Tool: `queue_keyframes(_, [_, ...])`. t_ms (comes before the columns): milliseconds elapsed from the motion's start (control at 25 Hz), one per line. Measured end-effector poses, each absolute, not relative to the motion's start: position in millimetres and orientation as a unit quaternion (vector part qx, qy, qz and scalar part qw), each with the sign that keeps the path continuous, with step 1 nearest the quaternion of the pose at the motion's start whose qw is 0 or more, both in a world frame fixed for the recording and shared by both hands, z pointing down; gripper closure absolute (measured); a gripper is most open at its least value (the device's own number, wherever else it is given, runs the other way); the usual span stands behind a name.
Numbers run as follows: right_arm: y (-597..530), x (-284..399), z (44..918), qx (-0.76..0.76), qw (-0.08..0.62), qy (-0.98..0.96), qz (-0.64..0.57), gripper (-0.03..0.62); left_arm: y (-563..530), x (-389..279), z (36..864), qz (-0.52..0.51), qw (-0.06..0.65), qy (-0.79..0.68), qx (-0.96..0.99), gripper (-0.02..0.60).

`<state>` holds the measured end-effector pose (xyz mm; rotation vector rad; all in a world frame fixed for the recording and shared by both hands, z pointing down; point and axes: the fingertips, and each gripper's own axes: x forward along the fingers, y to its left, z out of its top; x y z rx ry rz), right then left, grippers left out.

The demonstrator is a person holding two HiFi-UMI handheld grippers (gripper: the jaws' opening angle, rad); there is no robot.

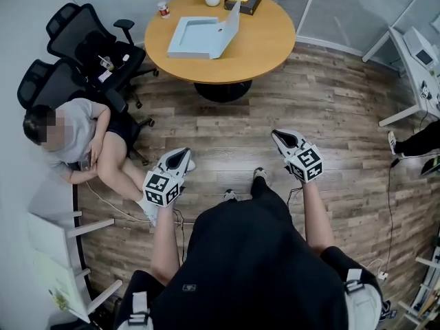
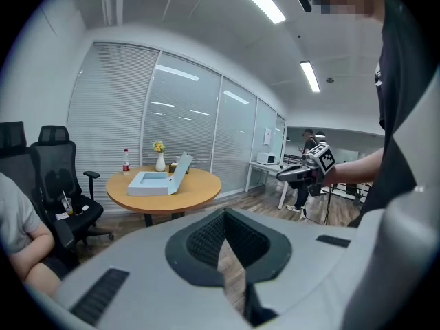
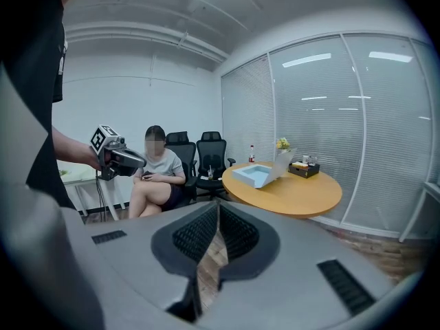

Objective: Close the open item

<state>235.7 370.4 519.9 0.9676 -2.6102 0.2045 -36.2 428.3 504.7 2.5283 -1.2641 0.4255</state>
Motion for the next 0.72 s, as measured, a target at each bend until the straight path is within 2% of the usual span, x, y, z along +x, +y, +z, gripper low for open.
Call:
queue_keyframes(440, [311,233,517,0.324,0.167,-0.929,0.068,0.586,390,-35,502,0.146,0.144,-0.463,0.863,0.575])
queue_keyframes(720, [255,256,521,0.302,0.176,-0.934,0.071,0.586,342,-14,496,0.139,0.144,-0.490,0.849,0.577])
